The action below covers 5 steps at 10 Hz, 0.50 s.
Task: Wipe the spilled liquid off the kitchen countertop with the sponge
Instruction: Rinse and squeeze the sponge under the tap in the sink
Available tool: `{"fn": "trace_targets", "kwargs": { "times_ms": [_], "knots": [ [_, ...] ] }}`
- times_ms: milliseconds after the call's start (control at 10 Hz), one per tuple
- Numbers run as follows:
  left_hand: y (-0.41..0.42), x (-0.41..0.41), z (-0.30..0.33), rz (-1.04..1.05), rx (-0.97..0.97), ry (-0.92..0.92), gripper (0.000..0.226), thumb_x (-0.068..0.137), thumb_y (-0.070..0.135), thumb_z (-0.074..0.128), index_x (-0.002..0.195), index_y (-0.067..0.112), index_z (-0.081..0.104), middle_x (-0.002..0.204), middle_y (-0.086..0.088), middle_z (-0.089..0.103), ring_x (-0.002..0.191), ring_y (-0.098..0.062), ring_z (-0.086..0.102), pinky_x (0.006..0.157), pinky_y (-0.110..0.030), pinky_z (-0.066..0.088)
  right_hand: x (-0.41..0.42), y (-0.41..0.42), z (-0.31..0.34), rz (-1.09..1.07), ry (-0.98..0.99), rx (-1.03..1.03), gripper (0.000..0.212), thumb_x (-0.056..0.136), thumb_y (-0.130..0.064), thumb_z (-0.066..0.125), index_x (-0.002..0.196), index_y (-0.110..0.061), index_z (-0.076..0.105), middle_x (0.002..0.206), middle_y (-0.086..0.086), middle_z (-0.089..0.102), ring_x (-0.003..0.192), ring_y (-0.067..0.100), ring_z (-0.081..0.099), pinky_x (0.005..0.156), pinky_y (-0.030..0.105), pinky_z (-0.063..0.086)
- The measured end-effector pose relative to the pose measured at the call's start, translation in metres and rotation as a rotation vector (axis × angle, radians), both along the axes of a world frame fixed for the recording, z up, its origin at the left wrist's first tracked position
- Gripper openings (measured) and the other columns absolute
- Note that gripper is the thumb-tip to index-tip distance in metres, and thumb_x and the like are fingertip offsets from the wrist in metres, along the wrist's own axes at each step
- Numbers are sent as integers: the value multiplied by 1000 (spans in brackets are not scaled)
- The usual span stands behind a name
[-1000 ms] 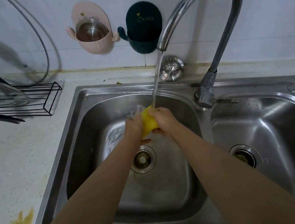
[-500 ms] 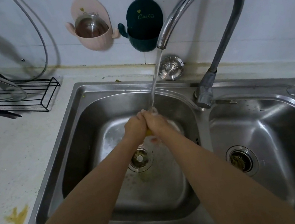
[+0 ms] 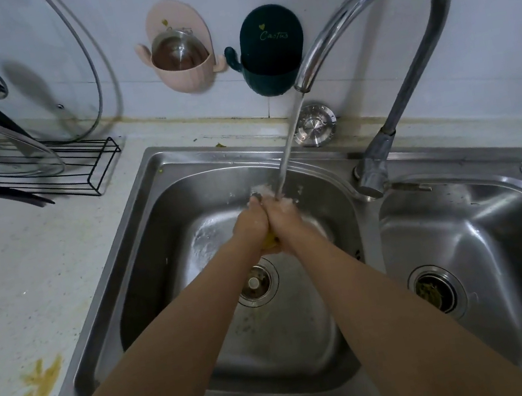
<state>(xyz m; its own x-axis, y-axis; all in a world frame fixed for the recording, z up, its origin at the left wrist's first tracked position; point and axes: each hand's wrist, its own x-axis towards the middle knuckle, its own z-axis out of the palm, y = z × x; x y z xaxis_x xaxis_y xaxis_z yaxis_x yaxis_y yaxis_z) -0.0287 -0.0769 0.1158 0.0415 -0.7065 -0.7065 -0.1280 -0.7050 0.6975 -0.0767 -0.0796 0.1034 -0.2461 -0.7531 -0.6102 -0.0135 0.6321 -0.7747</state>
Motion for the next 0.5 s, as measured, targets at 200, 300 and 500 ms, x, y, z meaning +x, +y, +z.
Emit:
{"fn": "trace_targets", "kwargs": {
  "times_ms": [200,300,500],
  "knots": [
    [12,-3,16,68,57,202,51,103,33,24,141,1,37,142,-22,42,126,-38,46,99,-46,41,-9,-2,10,39,107,-4,33,97,-24,38,108,1,58,113,19,61,99,30,59,92,40,48],
    [13,-8,14,24,69,317,55,101,42,26,142,7,37,104,-10,58,83,-26,55,93,-45,44,-13,6,17,52,122,4,42,95,-40,40,111,-5,58,110,15,62,101,30,58,93,43,47],
    [16,-26,18,71,180,192,45,96,31,52,132,7,44,127,-21,52,110,-38,57,78,-43,52,-60,22,12,-264,-110,2,40,94,-39,44,102,-2,55,103,19,62,82,24,56,74,32,45]
  ]
}}
